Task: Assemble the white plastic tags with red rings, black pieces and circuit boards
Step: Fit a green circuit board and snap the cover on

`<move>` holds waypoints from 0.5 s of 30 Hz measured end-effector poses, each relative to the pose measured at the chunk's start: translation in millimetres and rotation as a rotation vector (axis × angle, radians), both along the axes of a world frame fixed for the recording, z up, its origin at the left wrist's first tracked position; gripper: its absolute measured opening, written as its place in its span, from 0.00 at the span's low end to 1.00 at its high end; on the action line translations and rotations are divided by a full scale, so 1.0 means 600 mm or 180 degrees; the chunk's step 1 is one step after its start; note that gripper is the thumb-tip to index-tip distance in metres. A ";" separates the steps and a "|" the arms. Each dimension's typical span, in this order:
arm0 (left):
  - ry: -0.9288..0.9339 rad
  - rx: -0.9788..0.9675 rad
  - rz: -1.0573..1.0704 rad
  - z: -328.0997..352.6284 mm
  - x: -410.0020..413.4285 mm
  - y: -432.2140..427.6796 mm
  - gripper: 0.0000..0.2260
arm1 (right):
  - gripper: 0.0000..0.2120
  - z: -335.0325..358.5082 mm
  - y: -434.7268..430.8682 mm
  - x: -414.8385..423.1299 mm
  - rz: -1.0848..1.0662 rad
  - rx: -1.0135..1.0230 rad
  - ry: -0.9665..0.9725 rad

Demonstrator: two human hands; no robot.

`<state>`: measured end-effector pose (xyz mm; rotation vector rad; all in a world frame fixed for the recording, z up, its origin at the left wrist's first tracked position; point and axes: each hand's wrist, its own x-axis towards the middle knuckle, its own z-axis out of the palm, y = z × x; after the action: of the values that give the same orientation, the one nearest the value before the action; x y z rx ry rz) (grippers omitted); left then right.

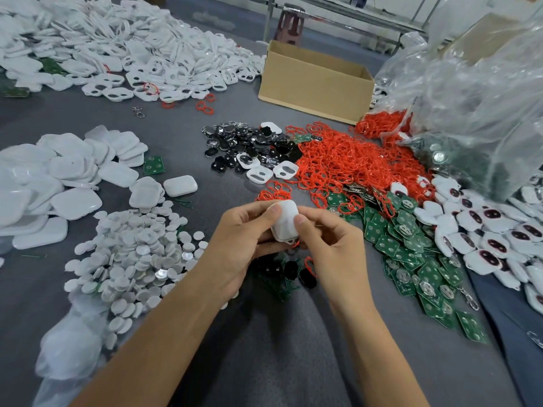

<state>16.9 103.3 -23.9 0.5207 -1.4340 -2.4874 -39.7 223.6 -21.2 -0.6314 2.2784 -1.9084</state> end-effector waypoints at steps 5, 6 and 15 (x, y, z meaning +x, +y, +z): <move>0.0018 0.0053 0.0041 -0.001 0.000 0.002 0.08 | 0.06 -0.006 -0.003 0.003 -0.0085 0.0024 0.0218; 0.0026 0.0051 0.0050 -0.002 -0.001 0.002 0.09 | 0.07 -0.006 -0.003 0.004 -0.0093 0.0008 0.0257; 0.0083 -0.0088 0.0145 -0.002 -0.002 0.003 0.09 | 0.09 -0.010 -0.011 0.009 0.0007 -0.0174 0.0045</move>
<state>15.6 105.1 -25.4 0.5082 -1.4286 -2.4266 -34.2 217.0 -27.3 -0.6555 2.2400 -1.9778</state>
